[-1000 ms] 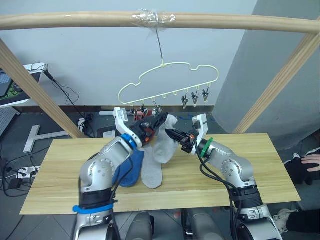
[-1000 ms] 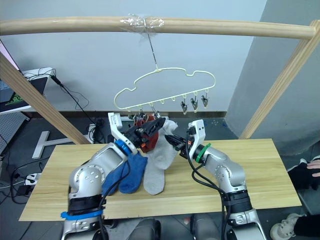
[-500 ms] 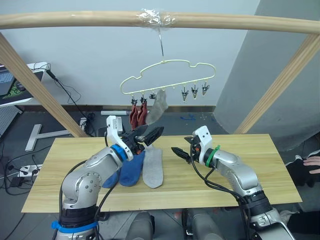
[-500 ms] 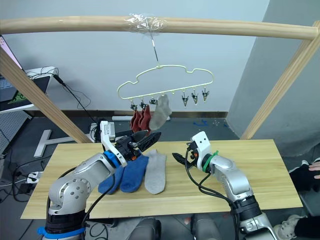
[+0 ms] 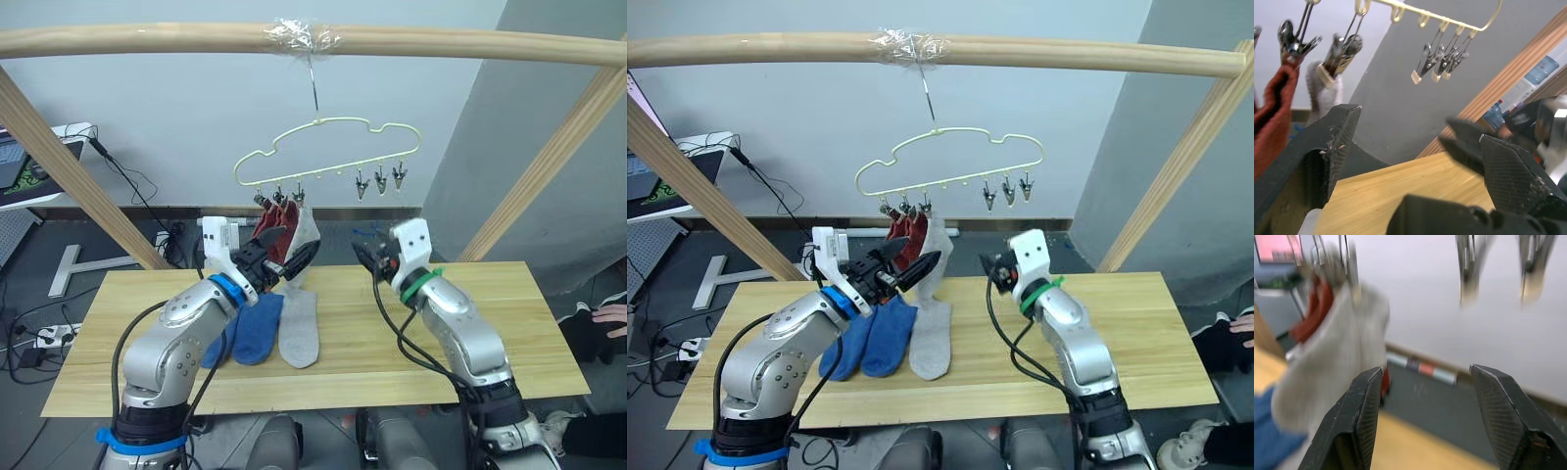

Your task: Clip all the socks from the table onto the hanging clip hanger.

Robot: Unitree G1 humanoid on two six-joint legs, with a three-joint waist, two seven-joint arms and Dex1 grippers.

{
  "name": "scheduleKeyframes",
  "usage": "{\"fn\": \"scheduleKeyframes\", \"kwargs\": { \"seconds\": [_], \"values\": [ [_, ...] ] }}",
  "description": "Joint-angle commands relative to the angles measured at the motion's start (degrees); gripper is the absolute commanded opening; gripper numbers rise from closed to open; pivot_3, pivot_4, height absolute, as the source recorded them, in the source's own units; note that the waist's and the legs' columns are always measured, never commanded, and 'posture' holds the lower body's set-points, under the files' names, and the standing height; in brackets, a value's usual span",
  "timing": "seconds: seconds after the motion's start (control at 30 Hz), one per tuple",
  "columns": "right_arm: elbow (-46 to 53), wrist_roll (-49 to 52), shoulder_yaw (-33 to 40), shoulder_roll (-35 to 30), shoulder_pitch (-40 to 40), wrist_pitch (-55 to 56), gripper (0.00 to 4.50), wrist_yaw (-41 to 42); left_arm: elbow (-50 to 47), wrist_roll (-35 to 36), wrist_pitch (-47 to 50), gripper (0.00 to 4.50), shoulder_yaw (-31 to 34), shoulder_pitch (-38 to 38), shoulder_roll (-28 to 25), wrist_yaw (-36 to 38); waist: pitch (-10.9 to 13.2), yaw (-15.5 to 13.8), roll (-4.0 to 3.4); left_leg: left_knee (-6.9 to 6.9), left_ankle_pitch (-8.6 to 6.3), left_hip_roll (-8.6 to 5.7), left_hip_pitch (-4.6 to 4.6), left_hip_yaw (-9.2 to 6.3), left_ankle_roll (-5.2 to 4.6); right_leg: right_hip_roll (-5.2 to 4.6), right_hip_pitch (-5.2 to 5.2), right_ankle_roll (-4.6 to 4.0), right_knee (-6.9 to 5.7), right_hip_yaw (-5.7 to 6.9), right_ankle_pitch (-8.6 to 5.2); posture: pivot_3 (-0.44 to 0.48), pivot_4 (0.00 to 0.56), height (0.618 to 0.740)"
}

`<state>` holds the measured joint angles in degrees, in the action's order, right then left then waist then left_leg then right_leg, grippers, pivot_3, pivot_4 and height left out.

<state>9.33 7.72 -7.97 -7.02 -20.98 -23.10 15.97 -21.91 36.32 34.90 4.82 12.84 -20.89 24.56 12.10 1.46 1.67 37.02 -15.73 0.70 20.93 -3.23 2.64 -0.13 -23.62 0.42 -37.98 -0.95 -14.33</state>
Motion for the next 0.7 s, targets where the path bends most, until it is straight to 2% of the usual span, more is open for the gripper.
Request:
{"fn": "scheduleKeyframes", "kwargs": {
  "seconds": [0.03,0.2,0.33,0.7],
  "values": [
    [1.2,-0.7,0.9,0.4,-1.0,1.6,2.88,-1.1,-0.5,-0.2,-1.0,4.50,0.4,0.7,-0.1,0.8,0.0,0.0,0.00,0.00,0.00,0.00,0.00,0.00,0.00,0.00,0.00,-0.01,0.01,0.00,0.01,0.024,0.148,0.740],
    [-8.4,-3.1,2.4,4.6,-9.2,5.3,2.88,-7.3,-0.6,0.4,-0.9,4.50,0.5,3.3,0.2,0.7,0.0,0.0,0.01,0.03,0.00,-0.06,0.04,0.10,-0.01,-0.03,-0.03,-0.11,0.02,-0.06,0.07,0.035,0.151,0.740],
    [-11.9,-3.2,4.0,6.1,-11.9,6.7,2.88,-9.3,-1.2,0.5,-0.7,4.50,0.9,3.1,0.0,0.6,0.0,0.1,0.00,-0.01,0.00,0.01,0.00,0.05,-0.01,0.01,-0.03,-0.17,-0.03,0.00,0.10,0.046,0.154,0.740],
    [-16.8,-2.6,3.8,8.1,-16.5,9.3,2.88,-8.6,-3.3,1.0,-0.7,4.50,1.5,4.0,0.8,-1.4,0.0,-0.1,0.00,-0.02,-0.01,0.00,0.11,0.06,-0.02,-0.04,-0.15,-0.29,-0.07,-0.01,0.18,0.066,0.161,0.740]
  ]
}}
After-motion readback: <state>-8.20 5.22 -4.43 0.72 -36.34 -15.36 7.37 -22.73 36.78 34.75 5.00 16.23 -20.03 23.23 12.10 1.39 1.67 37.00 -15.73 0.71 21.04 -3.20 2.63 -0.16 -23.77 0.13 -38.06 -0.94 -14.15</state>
